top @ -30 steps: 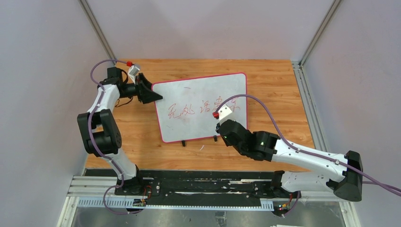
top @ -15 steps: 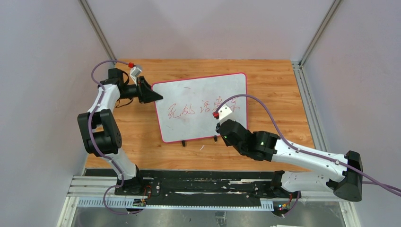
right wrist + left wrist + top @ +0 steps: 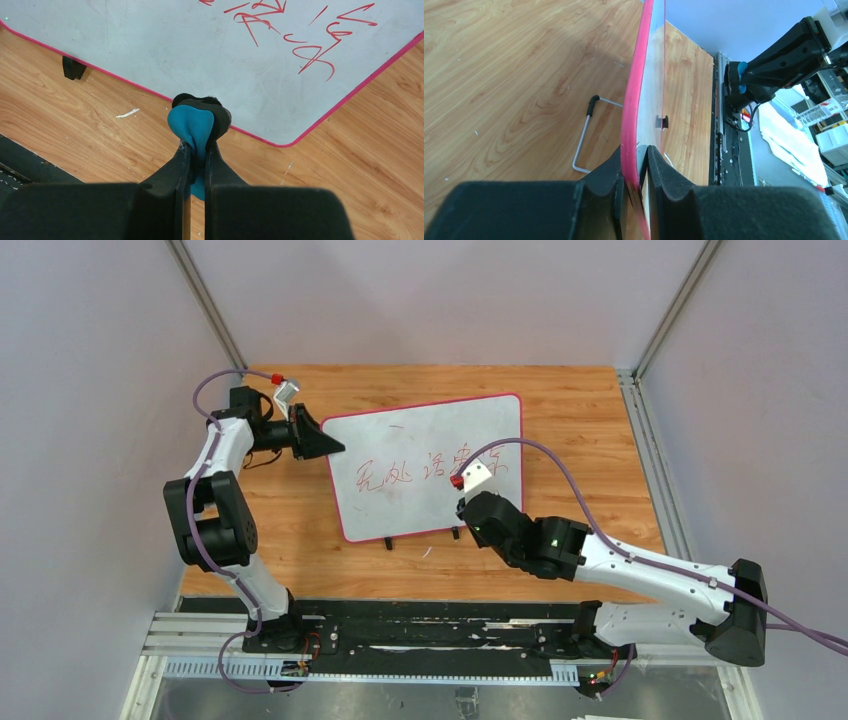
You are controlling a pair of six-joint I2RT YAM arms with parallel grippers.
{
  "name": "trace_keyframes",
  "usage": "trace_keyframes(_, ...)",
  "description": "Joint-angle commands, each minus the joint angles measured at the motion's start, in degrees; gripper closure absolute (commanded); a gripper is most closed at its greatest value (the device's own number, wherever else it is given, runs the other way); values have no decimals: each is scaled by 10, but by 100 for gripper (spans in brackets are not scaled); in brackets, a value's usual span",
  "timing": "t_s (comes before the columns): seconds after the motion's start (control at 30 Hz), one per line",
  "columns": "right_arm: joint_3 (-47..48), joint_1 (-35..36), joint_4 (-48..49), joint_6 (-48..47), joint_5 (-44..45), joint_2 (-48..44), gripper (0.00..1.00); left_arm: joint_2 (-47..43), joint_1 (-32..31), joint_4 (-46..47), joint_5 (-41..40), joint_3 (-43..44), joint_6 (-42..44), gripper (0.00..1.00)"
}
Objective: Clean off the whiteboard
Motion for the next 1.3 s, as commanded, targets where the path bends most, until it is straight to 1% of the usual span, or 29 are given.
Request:
trace_keyframes(0.0,4,-8,12,-2,40,1,99,-15,-1,11,-17,17,25,94)
trace_keyframes(0.1,-4,-8,28,-2,96,-3,99,-14,-1,11,-18,17,27,97)
trace_keyframes(0.2,-26,-12,73,-15,173,-4,99,-12,-1,10,-23,17,29,100)
trace_keyframes(0.23,-34,-16,103,-24,191,-2,99,-11,-1,10,-25,17,30,100)
trace_keyframes(0.3,-48,-32,151,-50,206,2,99,-9,-1,10,-28,17,32,100)
trace_keyframes(0.4,-69,-63,222,-79,195,5,99,-5,0,8,-30,17,35,100)
trace_keyframes(0.5,-83,-124,259,-86,130,1,99,0,-1,6,-30,19,35,100)
trace_keyframes(0.7,-119,-300,312,-67,-124,-42,99,3,-1,0,-33,24,40,100)
trace_keyframes(0.83,-121,-378,332,-70,-242,-53,99,6,-1,0,-30,26,39,100)
trace_keyframes(0.9,-122,-392,339,-67,-276,-57,99,8,-1,-1,-29,26,39,100)
trace_keyframes(1.07,-135,-393,357,-44,-310,-64,99,10,-1,-1,-29,27,40,100)
trace_keyframes(1.27,-141,-390,356,-9,-293,-25,99,11,0,-1,-31,27,40,100)
